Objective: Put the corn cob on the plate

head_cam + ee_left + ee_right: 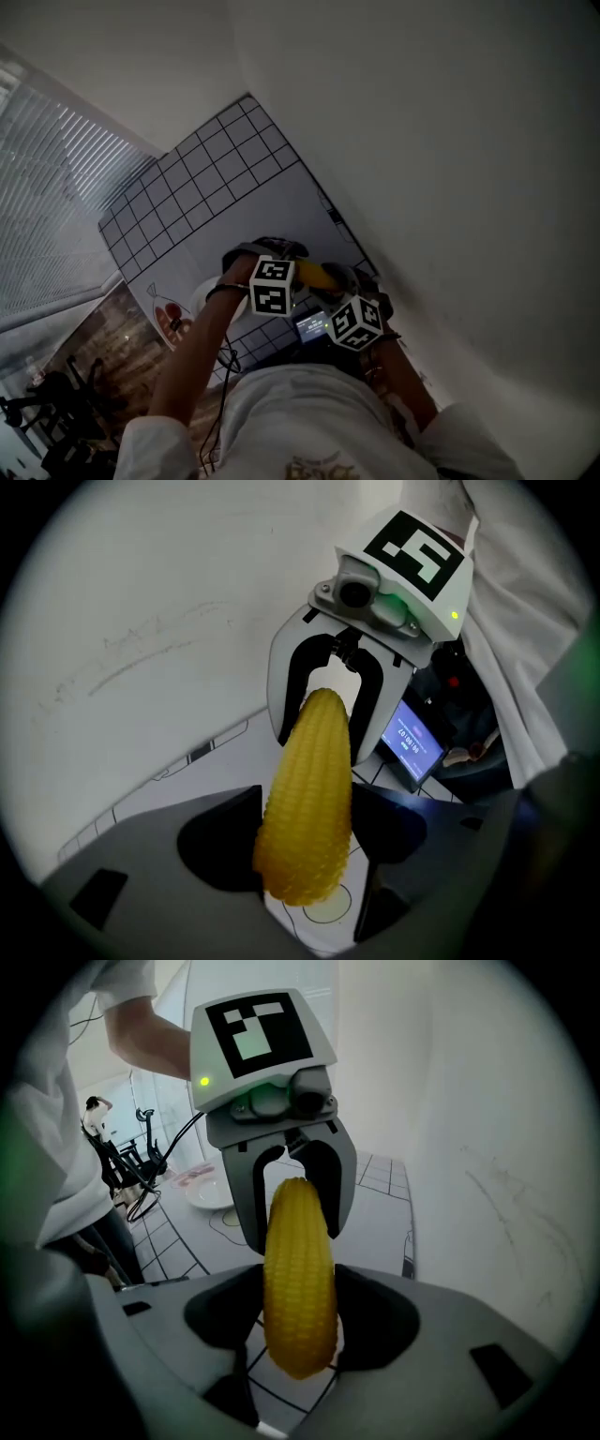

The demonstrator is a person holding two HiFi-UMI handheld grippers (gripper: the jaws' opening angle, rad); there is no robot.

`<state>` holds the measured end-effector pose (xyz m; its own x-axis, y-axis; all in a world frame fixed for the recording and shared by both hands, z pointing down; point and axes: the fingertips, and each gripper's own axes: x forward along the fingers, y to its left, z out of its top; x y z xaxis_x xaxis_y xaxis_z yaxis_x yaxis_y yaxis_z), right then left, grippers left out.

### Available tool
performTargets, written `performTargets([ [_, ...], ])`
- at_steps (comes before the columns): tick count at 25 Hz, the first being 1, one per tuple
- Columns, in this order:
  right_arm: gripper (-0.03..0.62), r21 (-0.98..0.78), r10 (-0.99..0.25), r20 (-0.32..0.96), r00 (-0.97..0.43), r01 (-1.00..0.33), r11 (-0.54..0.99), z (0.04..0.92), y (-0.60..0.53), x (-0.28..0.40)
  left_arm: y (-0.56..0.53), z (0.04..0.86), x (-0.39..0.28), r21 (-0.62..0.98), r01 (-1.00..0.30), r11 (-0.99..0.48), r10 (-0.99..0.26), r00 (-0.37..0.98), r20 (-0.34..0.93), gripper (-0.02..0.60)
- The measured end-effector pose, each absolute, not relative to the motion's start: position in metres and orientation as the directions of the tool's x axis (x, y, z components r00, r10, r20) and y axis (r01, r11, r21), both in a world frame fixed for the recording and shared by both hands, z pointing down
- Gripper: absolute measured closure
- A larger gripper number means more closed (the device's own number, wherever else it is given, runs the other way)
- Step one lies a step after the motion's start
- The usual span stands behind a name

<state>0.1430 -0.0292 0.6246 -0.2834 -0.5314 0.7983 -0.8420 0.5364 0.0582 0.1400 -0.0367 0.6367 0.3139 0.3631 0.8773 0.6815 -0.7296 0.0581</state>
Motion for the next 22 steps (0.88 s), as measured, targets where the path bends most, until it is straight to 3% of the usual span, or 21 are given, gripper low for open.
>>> performTargets([
  [10,0.353,0.053,-0.518,0.792,-0.323,-0.809,0.585,0.598,-0.041,0.133,-0.048,0.608,0.130,0.021,0.637,-0.771,0.324,0.363,0.874,0.288],
  [22,0.353,0.065,-0.412,0.777,-0.476,-0.590,0.805,0.588,-0.073,0.045,-0.078,0.600,0.039,0.032,0.373,-0.927,0.204,0.431,0.879,0.290],
])
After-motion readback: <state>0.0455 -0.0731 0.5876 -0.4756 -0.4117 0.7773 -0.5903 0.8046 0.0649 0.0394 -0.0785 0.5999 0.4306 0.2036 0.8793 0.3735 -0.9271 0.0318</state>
